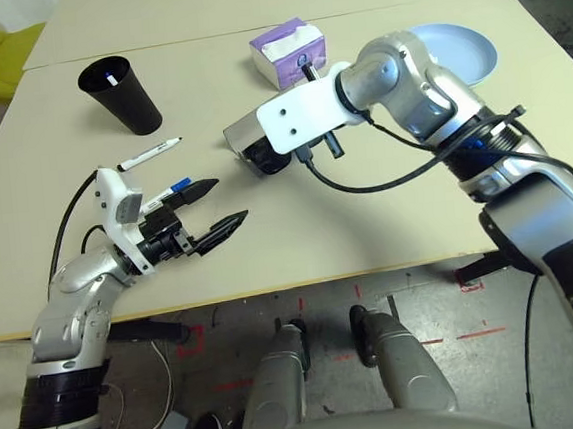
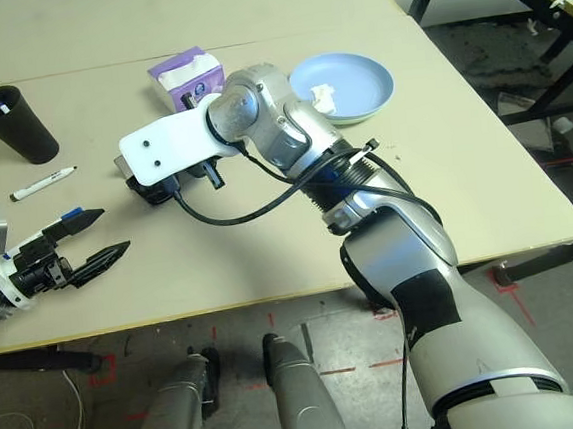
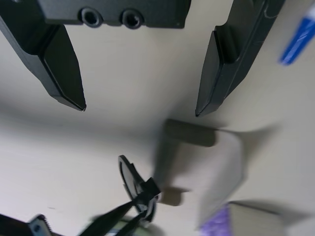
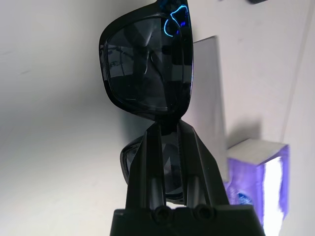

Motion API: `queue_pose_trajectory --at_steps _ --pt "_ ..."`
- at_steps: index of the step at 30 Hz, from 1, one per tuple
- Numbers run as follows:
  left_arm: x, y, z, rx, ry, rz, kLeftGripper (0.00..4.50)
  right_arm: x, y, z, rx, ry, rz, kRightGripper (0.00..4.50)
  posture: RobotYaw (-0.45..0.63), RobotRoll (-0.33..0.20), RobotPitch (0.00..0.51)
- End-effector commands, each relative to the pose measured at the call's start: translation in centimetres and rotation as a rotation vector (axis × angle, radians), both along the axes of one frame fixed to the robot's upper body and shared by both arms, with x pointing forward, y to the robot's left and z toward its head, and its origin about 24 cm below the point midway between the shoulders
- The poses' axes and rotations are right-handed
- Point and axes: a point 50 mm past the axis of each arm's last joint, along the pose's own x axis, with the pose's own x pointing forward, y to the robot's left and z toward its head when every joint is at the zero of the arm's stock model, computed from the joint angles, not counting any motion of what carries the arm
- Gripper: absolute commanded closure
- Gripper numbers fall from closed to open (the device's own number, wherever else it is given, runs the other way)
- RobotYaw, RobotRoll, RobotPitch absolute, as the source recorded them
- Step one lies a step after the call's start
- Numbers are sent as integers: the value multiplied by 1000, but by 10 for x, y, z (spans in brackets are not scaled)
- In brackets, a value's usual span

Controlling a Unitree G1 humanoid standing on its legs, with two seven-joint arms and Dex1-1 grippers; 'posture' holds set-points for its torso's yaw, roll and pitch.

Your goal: Organize and tidy the items on the table.

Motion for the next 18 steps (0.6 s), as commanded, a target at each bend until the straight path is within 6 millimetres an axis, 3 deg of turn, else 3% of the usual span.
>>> queue_pose_trajectory --at_steps 1,7,18 --pt "-4 1 -3 11 14 26 0 4 8 11 65 -68 18 4376 -74 0 248" --pt "-6 -1 -2 2 9 36 0 15 13 8 120 -126 -12 4376 -65 0 255" --pt "-9 -3 1 -15 -4 36 0 27 2 -16 92 -100 -63 4376 -46 0 260"
